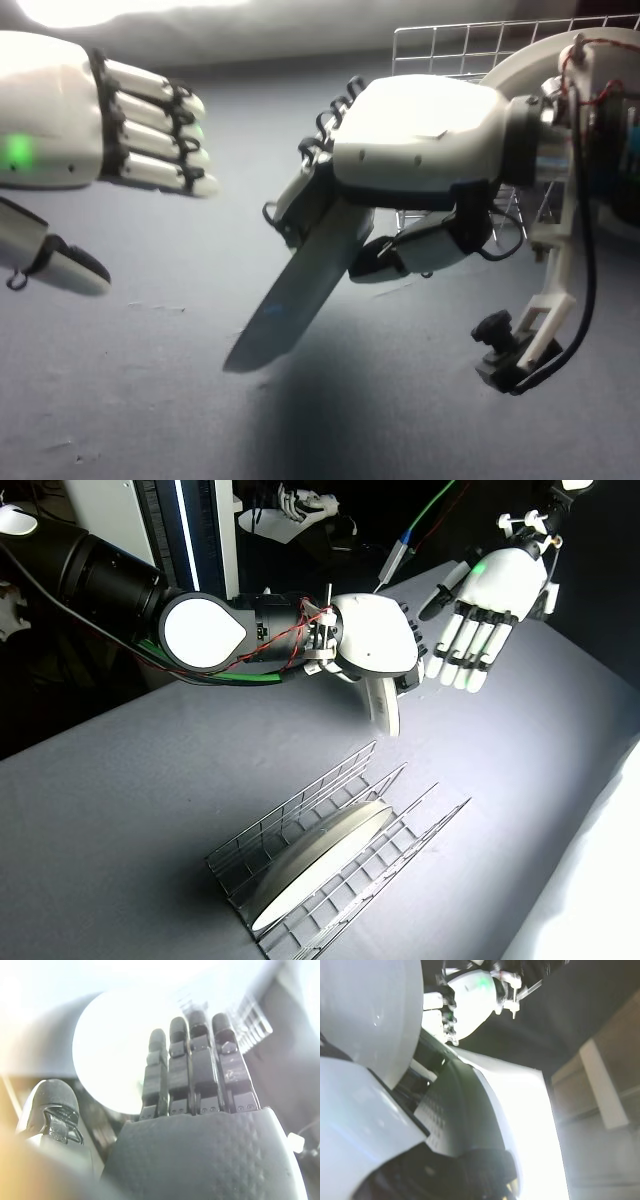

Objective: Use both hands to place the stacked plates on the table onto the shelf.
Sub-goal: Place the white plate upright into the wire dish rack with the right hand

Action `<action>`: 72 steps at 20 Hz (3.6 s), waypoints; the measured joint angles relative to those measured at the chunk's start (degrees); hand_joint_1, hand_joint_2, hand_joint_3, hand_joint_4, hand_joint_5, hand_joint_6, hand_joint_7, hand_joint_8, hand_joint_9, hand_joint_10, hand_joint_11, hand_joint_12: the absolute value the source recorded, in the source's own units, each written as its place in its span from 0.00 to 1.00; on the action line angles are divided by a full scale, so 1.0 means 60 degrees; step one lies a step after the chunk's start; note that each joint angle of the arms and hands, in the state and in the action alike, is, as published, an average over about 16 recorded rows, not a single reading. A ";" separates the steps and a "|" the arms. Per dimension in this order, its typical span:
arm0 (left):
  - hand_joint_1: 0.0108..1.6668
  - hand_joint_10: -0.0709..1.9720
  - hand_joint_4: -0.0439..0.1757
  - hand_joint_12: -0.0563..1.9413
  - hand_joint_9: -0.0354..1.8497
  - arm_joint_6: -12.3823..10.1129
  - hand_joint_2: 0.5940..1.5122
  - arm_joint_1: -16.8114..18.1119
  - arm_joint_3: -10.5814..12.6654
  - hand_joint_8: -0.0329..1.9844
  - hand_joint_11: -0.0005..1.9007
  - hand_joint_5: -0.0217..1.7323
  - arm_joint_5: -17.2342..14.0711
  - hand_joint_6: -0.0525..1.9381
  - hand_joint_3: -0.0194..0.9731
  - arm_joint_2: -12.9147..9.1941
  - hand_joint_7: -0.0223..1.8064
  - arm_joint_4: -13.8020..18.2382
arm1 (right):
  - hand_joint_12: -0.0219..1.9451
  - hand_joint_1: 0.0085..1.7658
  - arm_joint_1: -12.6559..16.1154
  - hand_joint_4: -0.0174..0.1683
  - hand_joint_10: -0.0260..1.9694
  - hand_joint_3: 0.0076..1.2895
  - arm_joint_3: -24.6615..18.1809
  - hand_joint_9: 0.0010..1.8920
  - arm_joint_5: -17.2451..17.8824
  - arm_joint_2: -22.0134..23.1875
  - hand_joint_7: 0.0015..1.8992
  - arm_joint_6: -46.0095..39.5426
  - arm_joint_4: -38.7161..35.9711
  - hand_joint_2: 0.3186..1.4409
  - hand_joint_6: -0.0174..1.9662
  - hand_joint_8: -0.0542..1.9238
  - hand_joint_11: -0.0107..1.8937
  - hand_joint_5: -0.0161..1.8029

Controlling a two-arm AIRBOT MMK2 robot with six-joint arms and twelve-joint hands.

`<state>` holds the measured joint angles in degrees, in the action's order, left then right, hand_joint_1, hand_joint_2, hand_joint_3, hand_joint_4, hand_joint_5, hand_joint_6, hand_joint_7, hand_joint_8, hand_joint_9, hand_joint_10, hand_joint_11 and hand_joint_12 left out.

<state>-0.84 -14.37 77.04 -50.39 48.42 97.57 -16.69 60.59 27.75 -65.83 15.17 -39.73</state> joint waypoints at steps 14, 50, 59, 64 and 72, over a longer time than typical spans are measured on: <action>0.01 0.04 0.23 0.16 0.21 0.0342 0.61 0.0130 -0.0141 0.02 0.09 0.19 0.0947 0.03 0.02 -0.0533 0.21 0.0413 | 0.69 0.78 0.1088 0.08 0.58 0.00 -0.0990 0.53 -0.1161 0.1241 0.55 -0.0350 0.4656 0.60 0.53 0.44 0.43 0.50; 0.01 0.04 0.23 0.18 0.22 0.0251 0.61 -0.0021 0.0234 0.02 0.09 0.20 0.0803 0.03 0.02 -0.0294 0.22 0.0411 | 0.68 0.79 0.0058 0.05 0.57 0.00 -0.0368 0.52 -0.1498 0.2914 0.53 -0.0129 0.6600 0.61 0.56 0.45 0.43 0.48; 0.01 0.04 0.23 0.18 0.23 -0.0127 0.61 -0.0017 0.0171 0.02 0.09 0.20 0.0781 0.03 0.02 -0.0290 0.23 0.0414 | 0.68 0.79 -0.0451 0.06 0.56 0.01 -0.0250 0.51 -0.1110 0.3009 0.53 0.0049 0.6156 0.61 0.55 0.46 0.42 0.47; 0.01 0.04 0.23 0.19 0.23 -0.0315 0.61 -0.0018 0.0152 0.02 0.09 0.20 0.0769 0.03 0.02 -0.0290 0.23 0.0416 | 0.69 0.76 -0.0576 0.08 0.48 0.00 -0.0250 0.49 -0.0997 0.3038 0.51 0.0099 0.5991 0.62 0.55 0.46 0.37 0.47; 0.01 0.04 0.23 0.19 0.22 -0.0556 0.61 0.0027 0.0132 0.02 0.09 0.20 0.0745 0.03 0.02 -0.0290 0.23 0.0508 | 0.70 0.69 -0.0658 0.08 0.30 0.00 -0.0262 0.43 -0.0780 0.3073 0.48 0.0126 0.5654 0.66 0.40 0.28 0.25 0.45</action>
<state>-4.18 -14.21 77.83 -45.91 46.68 100.62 -20.64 59.02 23.07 -47.39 15.93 -5.81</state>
